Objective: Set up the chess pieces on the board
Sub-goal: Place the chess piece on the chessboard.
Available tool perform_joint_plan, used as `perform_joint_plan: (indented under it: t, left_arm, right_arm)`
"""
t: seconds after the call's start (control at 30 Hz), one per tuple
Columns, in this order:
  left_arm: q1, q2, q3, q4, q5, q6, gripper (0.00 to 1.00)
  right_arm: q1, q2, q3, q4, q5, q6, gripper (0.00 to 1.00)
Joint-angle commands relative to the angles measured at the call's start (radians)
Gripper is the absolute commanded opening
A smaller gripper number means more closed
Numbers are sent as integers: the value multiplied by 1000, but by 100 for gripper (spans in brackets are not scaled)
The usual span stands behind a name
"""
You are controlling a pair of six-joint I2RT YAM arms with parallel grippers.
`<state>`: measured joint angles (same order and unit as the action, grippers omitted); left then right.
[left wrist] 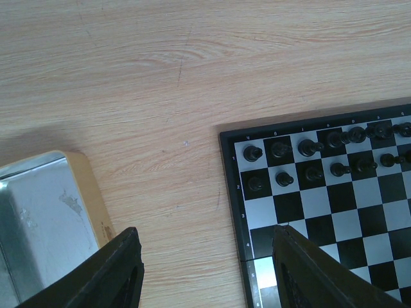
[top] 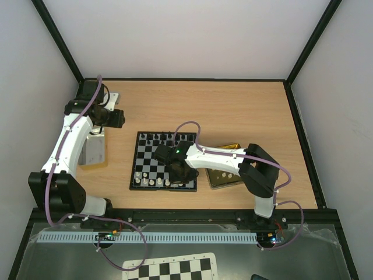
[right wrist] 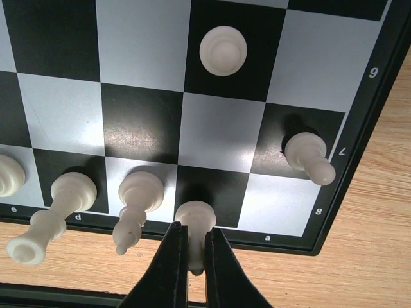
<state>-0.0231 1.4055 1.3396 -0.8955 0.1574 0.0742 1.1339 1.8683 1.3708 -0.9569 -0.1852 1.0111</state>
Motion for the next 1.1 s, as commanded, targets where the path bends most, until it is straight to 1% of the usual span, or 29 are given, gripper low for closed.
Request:
perform_joint_plan:
  t: [0.0, 0.53, 1.07]
  left_arm:
    - [-3, -27, -16, 2, 13, -8, 56]
    - [-1, -23, -10, 2, 11, -8, 56]
    - [-1, -20, -11, 2, 15, -8, 56]
  right_arm:
    - [7, -1, -14, -23, 5, 15, 2]
    - [8, 29, 30, -53, 27, 2, 2]
    - [3, 24, 22, -58, 38, 10, 2]
